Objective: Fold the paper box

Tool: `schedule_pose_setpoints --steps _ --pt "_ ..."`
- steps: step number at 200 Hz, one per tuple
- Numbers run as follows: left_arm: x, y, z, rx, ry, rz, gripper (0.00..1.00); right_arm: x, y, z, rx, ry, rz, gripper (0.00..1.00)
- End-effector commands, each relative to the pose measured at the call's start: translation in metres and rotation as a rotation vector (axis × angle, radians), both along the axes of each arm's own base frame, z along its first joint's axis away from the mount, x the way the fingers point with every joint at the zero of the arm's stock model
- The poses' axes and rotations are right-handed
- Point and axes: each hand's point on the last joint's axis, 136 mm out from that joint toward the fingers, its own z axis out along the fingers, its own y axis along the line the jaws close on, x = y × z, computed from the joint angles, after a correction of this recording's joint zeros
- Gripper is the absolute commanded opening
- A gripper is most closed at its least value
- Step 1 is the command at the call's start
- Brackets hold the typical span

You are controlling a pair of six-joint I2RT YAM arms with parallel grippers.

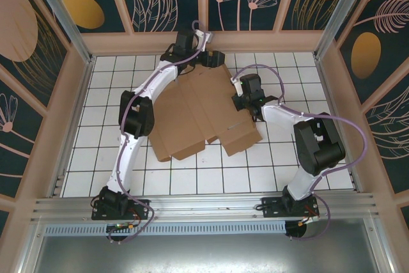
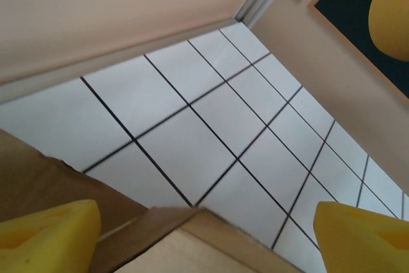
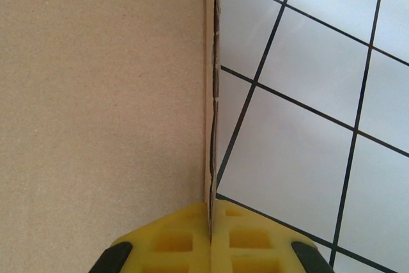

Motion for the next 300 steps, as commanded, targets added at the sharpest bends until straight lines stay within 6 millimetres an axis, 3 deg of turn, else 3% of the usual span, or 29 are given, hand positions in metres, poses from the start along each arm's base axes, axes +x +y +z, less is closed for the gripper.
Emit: schedule_pose_setpoints --steps 1,67,109,144,187,216,251,266,300 --pt "-0.022 -0.001 0.029 -0.021 0.003 -0.064 0.82 0.012 0.009 0.037 0.040 -0.097 0.006 0.00" --pt "-0.021 -0.013 0.040 -0.180 0.138 -0.057 0.60 0.016 0.015 0.037 0.017 -0.102 0.013 0.00" --pt "-0.012 -0.017 0.039 -0.236 0.179 0.013 0.67 0.016 0.022 0.040 -0.003 -0.121 0.025 0.00" --pt "-0.012 -0.042 0.042 -0.310 0.205 -0.011 0.65 0.018 0.028 0.040 -0.014 -0.127 0.029 0.00" --pt "-0.021 -0.047 0.054 -0.337 0.194 -0.053 0.65 0.022 0.016 0.041 -0.013 -0.126 -0.021 0.00" --pt "-0.021 -0.024 0.066 -0.281 0.110 0.001 0.67 0.022 0.003 0.038 0.007 -0.112 -0.062 0.00" --pt "-0.013 0.030 0.072 -0.143 -0.018 0.164 0.85 0.018 -0.007 0.032 0.012 -0.094 -0.074 0.00" --pt "-0.015 0.049 0.069 -0.066 -0.060 0.204 0.89 0.016 -0.008 0.029 0.008 -0.087 -0.074 0.00" --pt "-0.018 0.090 0.041 0.159 -0.075 0.285 0.94 0.016 -0.009 0.026 0.009 -0.079 -0.073 0.00"
